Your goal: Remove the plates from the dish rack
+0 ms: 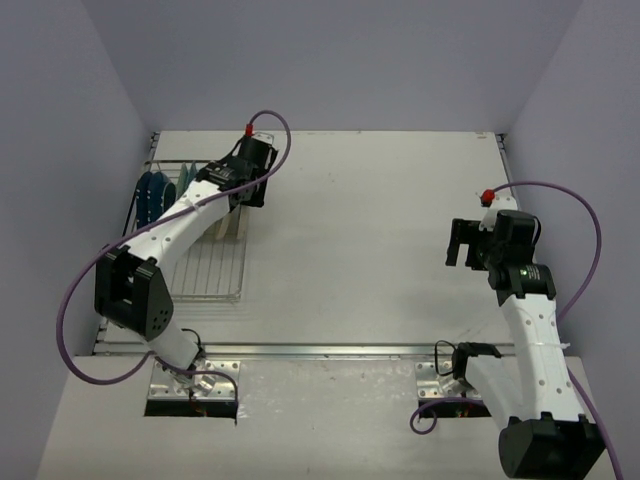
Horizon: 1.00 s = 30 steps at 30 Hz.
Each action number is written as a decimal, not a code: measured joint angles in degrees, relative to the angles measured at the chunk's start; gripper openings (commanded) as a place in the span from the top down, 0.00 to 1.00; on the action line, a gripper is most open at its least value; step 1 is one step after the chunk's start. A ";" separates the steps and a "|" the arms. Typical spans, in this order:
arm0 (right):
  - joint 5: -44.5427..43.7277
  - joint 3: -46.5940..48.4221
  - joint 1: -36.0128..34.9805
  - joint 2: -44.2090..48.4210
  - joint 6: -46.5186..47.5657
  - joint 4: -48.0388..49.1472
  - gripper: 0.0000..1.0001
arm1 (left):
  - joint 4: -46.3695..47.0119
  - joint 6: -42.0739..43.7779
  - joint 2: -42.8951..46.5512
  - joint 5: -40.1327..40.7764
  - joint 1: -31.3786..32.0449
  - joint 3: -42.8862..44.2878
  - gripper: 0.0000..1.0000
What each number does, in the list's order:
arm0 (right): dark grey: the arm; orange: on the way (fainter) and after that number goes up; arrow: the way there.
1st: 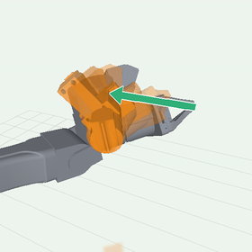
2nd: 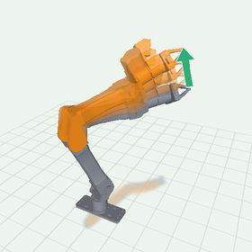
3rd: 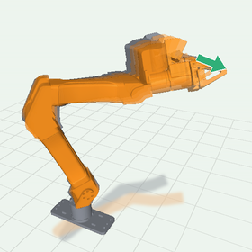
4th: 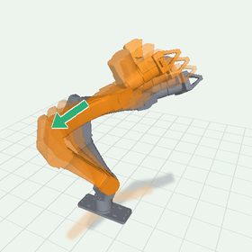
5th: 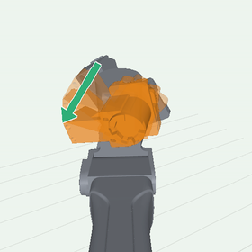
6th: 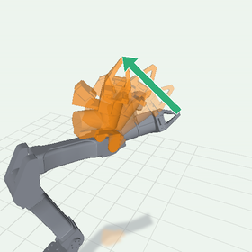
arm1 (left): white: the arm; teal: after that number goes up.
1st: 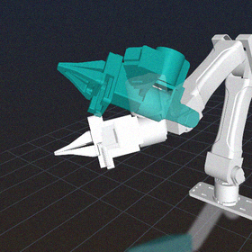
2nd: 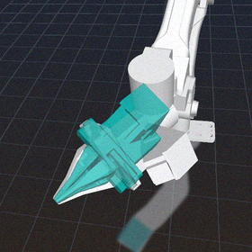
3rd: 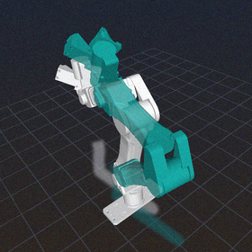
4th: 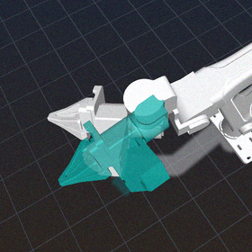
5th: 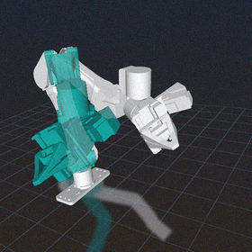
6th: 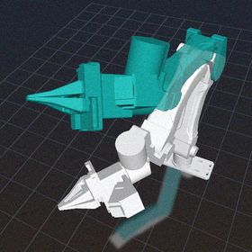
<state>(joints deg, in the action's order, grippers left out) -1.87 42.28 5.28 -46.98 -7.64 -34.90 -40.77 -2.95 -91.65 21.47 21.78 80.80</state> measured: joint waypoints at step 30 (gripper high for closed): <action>3.62 1.03 0.00 0.02 -1.83 -0.70 0.01 | -9.03 -2.69 -2.21 -9.31 -5.86 9.49 1.00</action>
<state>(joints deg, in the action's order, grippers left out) 1.75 43.32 5.28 -46.96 -9.47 -35.60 -49.80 -5.64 -93.86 12.16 15.92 90.30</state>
